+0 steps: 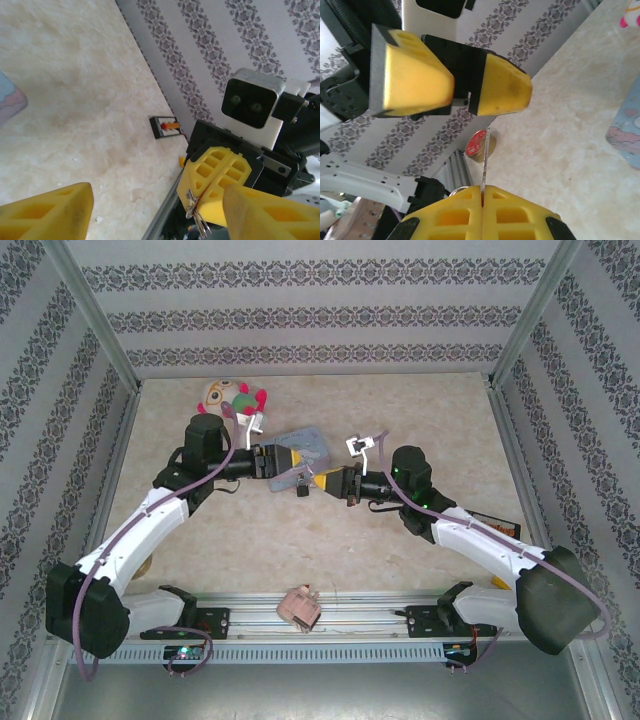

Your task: Unlock the padlock with the key

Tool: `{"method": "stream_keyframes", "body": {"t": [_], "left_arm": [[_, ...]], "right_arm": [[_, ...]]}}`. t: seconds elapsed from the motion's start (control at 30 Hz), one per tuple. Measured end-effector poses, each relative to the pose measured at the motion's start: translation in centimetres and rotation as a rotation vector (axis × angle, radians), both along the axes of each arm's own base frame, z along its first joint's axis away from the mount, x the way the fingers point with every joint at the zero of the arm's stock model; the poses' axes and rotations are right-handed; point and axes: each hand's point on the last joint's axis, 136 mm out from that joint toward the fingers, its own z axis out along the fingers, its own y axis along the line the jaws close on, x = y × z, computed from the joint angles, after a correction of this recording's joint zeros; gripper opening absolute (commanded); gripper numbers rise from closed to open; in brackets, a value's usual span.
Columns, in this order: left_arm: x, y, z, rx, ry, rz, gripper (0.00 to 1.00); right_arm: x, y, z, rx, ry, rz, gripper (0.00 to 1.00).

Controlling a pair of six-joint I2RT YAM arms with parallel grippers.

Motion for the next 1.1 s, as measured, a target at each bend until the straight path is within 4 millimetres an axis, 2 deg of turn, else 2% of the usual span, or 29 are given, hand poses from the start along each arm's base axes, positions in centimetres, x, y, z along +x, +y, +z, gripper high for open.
{"method": "stream_keyframes", "body": {"t": [0.4,0.5,0.6,1.0,1.1], "left_arm": [[-1.6,-1.6,0.7,-0.046,-0.032,-0.134,0.41],[-1.6,-1.9,0.7,-0.056,-0.034,-0.154,0.35],[-1.6,-2.2,0.7,-0.062,-0.036,-0.166,0.33],[-1.2,-2.7,1.0,-0.098,-0.025,-0.183,0.0],[-1.1,-2.8,1.2,-0.104,-0.027,-0.182,0.0]], "right_arm": [[-0.1,0.5,0.8,0.044,0.029,0.047,0.0],[0.0,0.7,0.9,0.051,0.035,0.055,0.0],[0.2,0.8,1.0,0.058,0.039,0.058,0.0],[0.5,0.9,0.9,0.068,0.051,0.058,0.0],[0.5,0.8,1.0,0.071,0.048,0.056,0.0]]}}
